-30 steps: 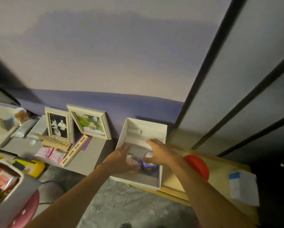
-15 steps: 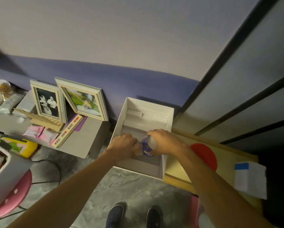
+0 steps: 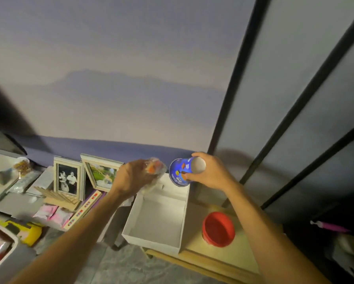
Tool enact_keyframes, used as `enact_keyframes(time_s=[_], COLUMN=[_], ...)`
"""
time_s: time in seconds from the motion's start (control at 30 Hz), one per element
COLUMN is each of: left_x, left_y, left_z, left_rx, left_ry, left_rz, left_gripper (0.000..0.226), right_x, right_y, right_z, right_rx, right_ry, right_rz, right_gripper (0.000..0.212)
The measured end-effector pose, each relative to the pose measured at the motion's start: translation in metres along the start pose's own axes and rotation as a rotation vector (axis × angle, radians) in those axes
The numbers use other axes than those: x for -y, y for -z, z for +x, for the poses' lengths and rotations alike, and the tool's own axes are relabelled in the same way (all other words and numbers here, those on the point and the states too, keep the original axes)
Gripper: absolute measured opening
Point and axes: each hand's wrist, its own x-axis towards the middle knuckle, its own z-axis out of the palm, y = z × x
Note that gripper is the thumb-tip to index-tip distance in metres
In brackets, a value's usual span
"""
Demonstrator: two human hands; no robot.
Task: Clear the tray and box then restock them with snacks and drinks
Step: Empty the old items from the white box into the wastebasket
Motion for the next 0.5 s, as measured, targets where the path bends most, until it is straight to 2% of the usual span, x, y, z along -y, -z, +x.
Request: enact_keyframes(time_s=[0.1, 0.3, 0.37, 0.5], left_x=[-0.041, -0.090, -0.102, -0.110], left_y=[0.042, 0.098, 0.119, 0.126], left_z=[-0.008, -0.023, -0.036, -0.040], left_rx=[-0.056, -0.115, -0.095, -0.032], left_ry=[-0.048, -0.177, -0.256, -0.319], left_rz=[-0.035, -0.288, -0.301, -0.351], left_gripper=[0.059, 0.051, 0.046, 0.047], right_x=[0.024, 0.062, 0.077, 0.081], right_y=[0.039, 0.094, 0.104, 0.113], right_z=[-0.016, -0.066, -0.103, -0.135], right_rx=[-0.063, -0.204, -0.306, -0.374], right_ry=[0.024, 0.019, 0.000, -0.041], right_rz=[0.039, 0.082, 0.095, 0.066], right_gripper=[0.076, 0.079, 0.078, 0.076])
